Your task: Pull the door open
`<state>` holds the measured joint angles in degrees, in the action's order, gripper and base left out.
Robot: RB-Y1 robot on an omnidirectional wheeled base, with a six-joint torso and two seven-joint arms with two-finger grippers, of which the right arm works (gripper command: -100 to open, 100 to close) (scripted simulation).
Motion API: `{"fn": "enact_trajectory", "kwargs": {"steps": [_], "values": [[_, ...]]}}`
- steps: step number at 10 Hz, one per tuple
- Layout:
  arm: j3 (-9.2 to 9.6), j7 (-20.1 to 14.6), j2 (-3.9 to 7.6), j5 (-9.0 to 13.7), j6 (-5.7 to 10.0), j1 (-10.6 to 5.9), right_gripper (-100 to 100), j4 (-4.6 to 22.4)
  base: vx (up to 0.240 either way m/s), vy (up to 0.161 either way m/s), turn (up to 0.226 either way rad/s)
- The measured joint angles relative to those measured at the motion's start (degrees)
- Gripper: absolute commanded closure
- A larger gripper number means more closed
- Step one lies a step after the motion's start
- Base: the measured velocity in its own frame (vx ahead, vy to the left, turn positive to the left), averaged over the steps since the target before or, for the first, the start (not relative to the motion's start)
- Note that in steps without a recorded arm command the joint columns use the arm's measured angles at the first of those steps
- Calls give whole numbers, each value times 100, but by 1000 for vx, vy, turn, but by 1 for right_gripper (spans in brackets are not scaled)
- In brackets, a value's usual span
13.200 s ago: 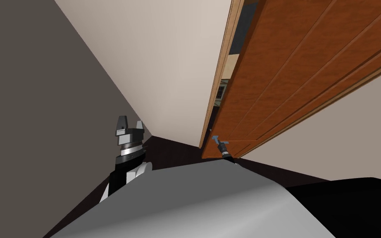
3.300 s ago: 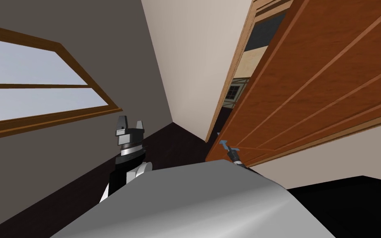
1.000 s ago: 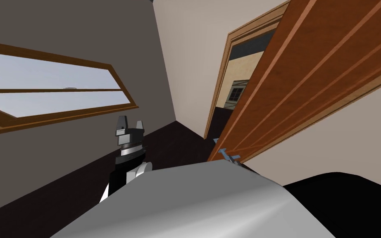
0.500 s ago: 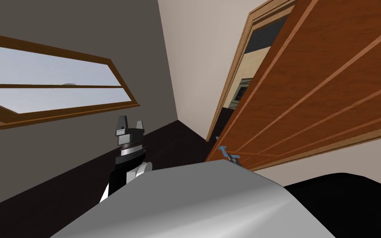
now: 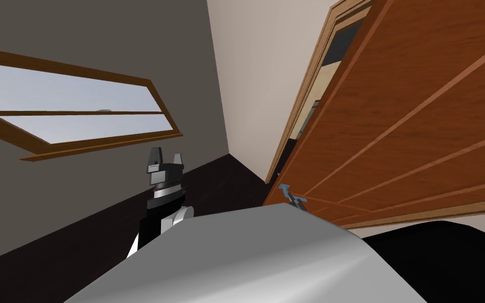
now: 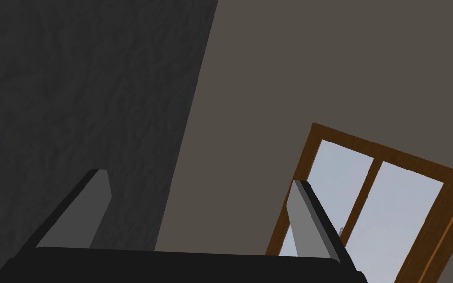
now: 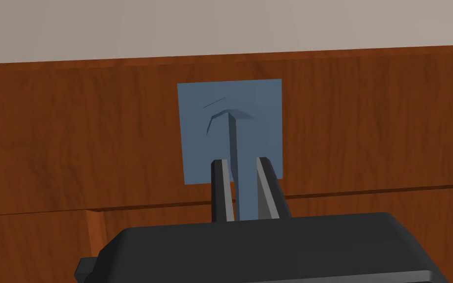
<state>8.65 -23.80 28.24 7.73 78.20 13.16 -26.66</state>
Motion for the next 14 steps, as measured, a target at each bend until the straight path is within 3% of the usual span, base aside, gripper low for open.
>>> {"fn": "enact_trajectory", "kwargs": {"steps": [2, 4, 5, 6, 7, 8, 9, 10, 11, 12, 13, 14], "values": [[14, 79, -6, 36, -375, 217, 100, -567, 65, 0, 19], [40, 46, -54, 18, -142, -125, 100, -39, 27, 1, 89], [64, 58, -92, 22, -105, -250, 100, 123, 28, 10, 103], [77, 66, -97, 27, -128, -280, 100, 135, 20, 10, -17], [71, 86, -72, 37, -276, -133, 100, -167, 37, 14, 136], [83, 122, -92, 50, -405, -148, 100, -262, 44, 4, 122], [100, 142, -122, 54, -408, -246, 100, -154, 37, 34, 165], [125, 185, -125, 72, -648, -108, -100, -593, 35, 78, -214], [64, 197, -114, 130, -768, -21, -100, -736, 14, 78, -204], [27, 188, -124, 159, -716, -55, -100, -604, 16, 86, -242], [-58, 205, -111, 230, -779, 110, -100, -806, 10, 82, -100], [-95, 204, -119, 261, -752, 100, -100, -703, 4, 99, -242]]}}
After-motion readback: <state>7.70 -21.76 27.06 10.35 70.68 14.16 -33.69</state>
